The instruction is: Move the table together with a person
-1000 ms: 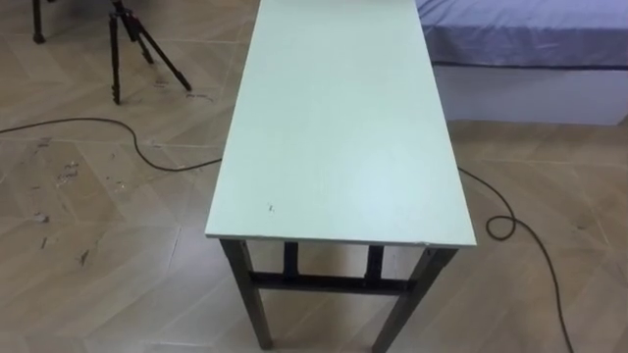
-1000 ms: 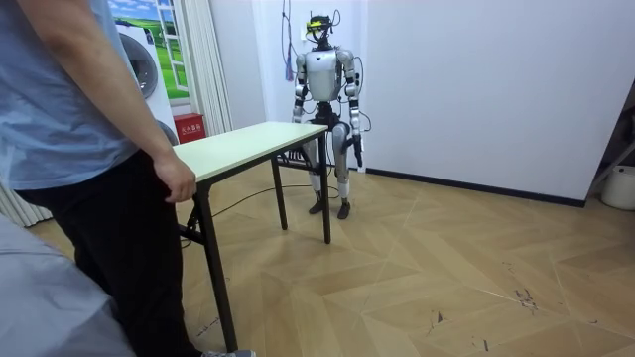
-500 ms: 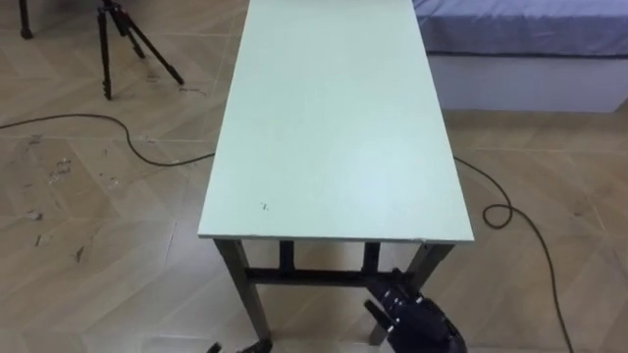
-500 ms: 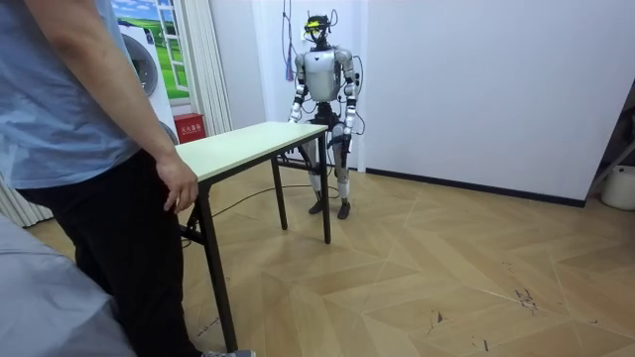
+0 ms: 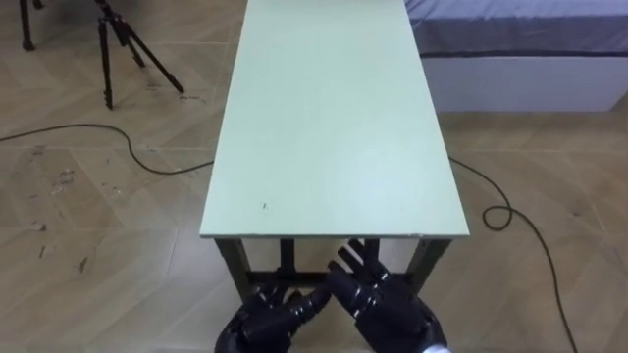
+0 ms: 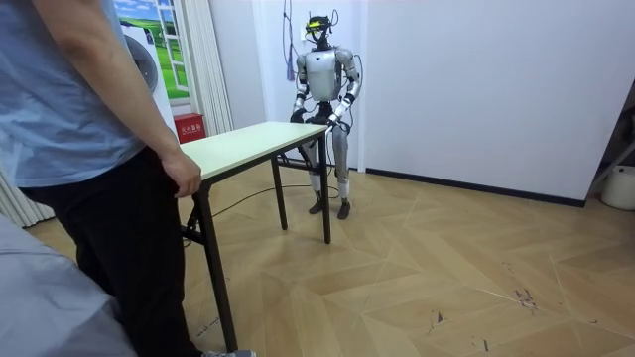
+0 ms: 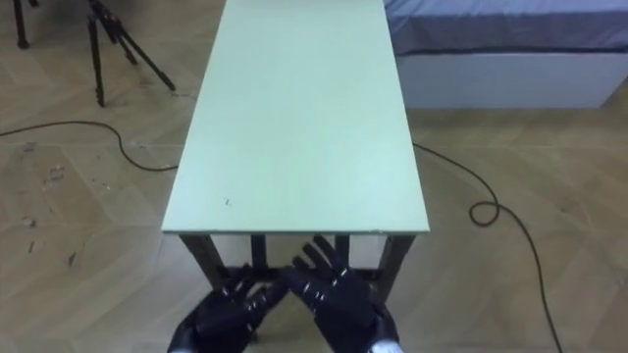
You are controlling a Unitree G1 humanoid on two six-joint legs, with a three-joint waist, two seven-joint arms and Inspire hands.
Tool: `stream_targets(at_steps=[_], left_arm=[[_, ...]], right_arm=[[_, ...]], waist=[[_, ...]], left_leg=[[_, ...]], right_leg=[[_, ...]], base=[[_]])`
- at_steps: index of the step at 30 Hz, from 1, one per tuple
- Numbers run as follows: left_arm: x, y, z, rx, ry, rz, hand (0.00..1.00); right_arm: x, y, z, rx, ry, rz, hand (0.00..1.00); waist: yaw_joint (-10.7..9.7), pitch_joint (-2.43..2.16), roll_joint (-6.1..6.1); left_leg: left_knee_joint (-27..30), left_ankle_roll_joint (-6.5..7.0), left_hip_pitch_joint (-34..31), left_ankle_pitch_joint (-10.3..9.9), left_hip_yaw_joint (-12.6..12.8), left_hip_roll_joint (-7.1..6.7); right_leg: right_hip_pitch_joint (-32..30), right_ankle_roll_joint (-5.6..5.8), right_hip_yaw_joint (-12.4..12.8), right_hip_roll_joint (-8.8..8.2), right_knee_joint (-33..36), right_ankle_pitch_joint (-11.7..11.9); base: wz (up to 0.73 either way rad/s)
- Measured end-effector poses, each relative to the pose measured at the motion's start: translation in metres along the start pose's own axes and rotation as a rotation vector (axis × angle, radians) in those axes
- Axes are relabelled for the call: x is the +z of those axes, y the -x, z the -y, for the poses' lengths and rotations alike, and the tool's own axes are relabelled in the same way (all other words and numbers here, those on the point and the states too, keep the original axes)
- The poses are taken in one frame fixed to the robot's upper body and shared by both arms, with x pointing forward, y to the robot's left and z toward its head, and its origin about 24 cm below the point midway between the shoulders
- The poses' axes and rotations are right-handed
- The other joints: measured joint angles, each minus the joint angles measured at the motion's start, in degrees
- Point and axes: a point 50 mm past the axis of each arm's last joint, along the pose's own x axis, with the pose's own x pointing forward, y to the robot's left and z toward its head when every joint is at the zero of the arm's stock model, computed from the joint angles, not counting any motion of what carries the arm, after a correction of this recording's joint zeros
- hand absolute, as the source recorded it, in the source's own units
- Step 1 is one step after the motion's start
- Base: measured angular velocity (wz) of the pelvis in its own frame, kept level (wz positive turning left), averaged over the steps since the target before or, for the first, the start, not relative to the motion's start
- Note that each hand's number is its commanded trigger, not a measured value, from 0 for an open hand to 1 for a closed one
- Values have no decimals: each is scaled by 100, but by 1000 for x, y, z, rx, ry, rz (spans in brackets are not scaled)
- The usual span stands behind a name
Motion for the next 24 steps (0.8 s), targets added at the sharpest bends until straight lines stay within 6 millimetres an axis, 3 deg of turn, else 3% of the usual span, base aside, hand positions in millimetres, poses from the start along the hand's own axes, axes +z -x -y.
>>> stream_targets(at_steps=[5, 13, 24], left_arm=[[13, -2, 12, -58, -11, 39, 0], [25, -4, 10, -68, 24, 56, 0], [39, -4, 12, -99, 155, 84, 0]], right_arm=[[4, -1, -6, 34, 2, 5, 0], [12, -1, -4, 21, -22, 15, 0], [18, -7, -6, 6, -38, 13, 0]], waist=[[-52, 8, -13], [-47, 31, -48], [-54, 33, 3]], left_leg=[[-3, -1, 89, 2, 0, 6], [-6, 0, 88, 1, 11, 4], [10, 1, 67, 2, -10, 0]], right_leg=[[16, 1, 46, -3, 53, 0], [-6, 1, 43, -2, 83, -1], [-24, 0, 43, -3, 98, 0]], base=[[-7], [0], [0]])
